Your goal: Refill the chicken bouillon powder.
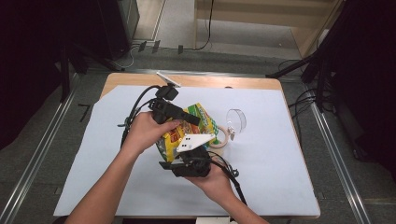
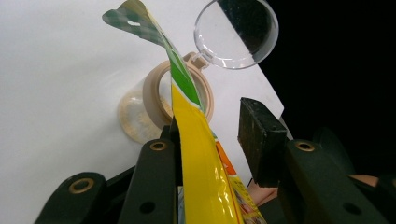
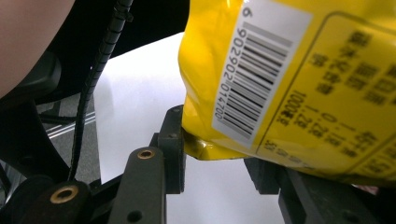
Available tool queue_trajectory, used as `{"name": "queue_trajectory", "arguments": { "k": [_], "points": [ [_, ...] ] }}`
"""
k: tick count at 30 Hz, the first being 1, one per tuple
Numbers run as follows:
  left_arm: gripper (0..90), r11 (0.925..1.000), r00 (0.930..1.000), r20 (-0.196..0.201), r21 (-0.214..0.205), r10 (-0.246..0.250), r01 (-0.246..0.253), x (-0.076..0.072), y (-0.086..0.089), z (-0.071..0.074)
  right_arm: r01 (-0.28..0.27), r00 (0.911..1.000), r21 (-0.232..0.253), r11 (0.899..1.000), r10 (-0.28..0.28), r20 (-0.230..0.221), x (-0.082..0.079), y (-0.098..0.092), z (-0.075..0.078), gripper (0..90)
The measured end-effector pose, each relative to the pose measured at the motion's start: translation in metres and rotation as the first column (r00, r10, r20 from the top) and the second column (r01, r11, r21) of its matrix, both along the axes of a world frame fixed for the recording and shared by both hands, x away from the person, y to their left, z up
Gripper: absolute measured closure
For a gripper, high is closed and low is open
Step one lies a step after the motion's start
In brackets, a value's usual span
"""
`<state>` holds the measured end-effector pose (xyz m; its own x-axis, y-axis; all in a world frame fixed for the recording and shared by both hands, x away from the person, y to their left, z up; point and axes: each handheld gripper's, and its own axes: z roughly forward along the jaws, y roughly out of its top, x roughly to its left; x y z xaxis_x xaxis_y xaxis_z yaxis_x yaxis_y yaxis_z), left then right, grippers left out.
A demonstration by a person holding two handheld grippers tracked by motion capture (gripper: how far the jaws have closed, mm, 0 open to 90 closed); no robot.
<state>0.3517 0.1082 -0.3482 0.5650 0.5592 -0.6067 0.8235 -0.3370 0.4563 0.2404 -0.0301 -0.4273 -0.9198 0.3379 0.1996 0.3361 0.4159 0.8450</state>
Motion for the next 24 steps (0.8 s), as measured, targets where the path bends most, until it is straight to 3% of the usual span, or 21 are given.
{"name": "queue_trajectory", "arguments": {
  "k": [8, 17, 24],
  "points": [
    [61.5, 0.9997, 0.9997, 0.026, -0.025, 0.002, -0.001, -0.003, 0.001, 0.005, 0.002, 0.9999, 0.011, 1.0, -0.002, 0.012, 0.0, -0.004, 0.003, 64.3],
    [61.5, 0.9996, 0.998, 0.06, 0.024, 0.016, -0.017, -0.007, 0.0, 0.008, 0.002, 1.0, 0.023, 1.0, -0.002, -0.002, 0.0, -0.007, 0.003, 64.3],
    [69.5, 1.0, 0.9999, 0.017, 0.005, 0.002, -0.002, 0.004, 0.002, 0.003, 0.012, 0.9999, 0.016, 1.0, -0.013, 0.01, 0.0, -0.005, 0.006, 64.2]
  ]
}}
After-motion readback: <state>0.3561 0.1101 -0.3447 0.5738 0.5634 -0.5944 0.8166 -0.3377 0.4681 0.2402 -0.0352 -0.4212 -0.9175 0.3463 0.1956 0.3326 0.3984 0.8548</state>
